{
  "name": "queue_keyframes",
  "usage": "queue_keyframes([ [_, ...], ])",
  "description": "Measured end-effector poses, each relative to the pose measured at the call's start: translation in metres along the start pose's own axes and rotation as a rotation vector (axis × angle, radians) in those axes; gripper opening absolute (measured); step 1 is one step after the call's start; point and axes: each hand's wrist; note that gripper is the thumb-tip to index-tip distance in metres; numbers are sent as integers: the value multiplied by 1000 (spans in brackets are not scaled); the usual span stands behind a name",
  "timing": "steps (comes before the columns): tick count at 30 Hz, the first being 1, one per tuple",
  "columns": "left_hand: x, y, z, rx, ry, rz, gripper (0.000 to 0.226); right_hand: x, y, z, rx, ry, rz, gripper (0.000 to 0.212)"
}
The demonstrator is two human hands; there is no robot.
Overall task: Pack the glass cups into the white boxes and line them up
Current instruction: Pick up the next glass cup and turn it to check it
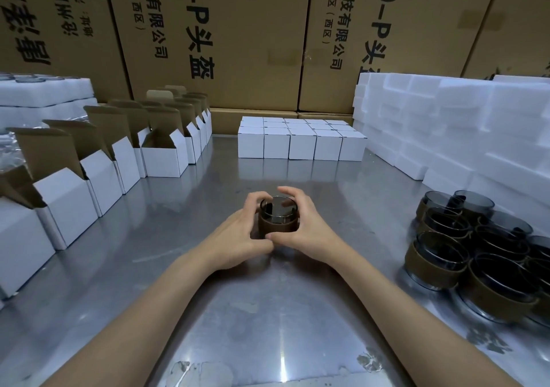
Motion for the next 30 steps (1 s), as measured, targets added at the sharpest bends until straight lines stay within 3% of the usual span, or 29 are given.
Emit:
queue_keyframes([
  [3, -2, -4, -1, 123, -6, 28, 68, 0, 1, 0, 43, -12, -1, 84],
  [6, -8, -13, 4, 292, 181, 110, 58, 1, 0, -1, 49, -17, -14, 81],
  [8, -16, -24, 9, 262, 335, 184, 53, 3, -2, -1, 20, -18, -23, 75],
  [11, -26, -40, 18, 143, 433, 306, 57, 4, -5, 0, -43, -9, -43, 65],
  [20, -57, -99, 95, -685, 313, 646, 60, 1, -3, -1, -104, -3, -81, 50],
  [26, -78, -111, 103, -811, 178, 688, 65, -1, -2, -2, -105, 11, -72, 42],
  [30, -84, -106, 99, -797, 300, 631, 61, -1, -2, -1, -112, 17, -68, 41],
])
Point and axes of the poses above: each hand's wrist, its own x-axis away from the middle knuckle, its own z-axis out of the back of the hand, y = z × x, and after that the axes turned 6 degrees about -y, right-handed
